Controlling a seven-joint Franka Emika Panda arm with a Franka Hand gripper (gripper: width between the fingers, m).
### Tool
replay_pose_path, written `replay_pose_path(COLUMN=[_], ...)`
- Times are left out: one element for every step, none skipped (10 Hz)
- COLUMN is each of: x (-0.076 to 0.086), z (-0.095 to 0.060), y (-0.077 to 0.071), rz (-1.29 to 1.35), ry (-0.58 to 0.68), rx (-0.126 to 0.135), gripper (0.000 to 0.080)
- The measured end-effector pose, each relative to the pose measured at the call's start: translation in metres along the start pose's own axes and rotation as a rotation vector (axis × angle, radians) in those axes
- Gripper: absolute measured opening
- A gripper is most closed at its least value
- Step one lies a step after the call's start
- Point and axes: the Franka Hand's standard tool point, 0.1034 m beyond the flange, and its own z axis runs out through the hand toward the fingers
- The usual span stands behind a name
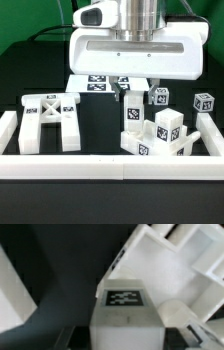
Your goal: Assemble chair
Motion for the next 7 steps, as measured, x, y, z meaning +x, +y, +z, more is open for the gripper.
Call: replay_pose_path(x=[-0.0003, -0.0002, -0.0003, -0.0004, -0.0004, -0.0004, -0.0005], z=[0.0003, 0.0005, 0.0005, 0.0007, 0.0008, 0.0009, 0.0014], y=[-0.0009, -0.0012, -0.0015, -0.0016, -0.0014, -0.0013, -0.0017], rz=[0.111, 0.208, 0.287, 0.369, 0.474, 0.564, 0.658], ry=[0.0, 0.001, 0.001, 0.0, -0.001, -0.002, -0.002], rx=[0.003, 0.005, 0.006, 0.007, 0.007, 0.008, 0.007], gripper=[0.0294, 0.0294, 0.0294, 0.0294, 0.0294, 0.0294, 0.0294])
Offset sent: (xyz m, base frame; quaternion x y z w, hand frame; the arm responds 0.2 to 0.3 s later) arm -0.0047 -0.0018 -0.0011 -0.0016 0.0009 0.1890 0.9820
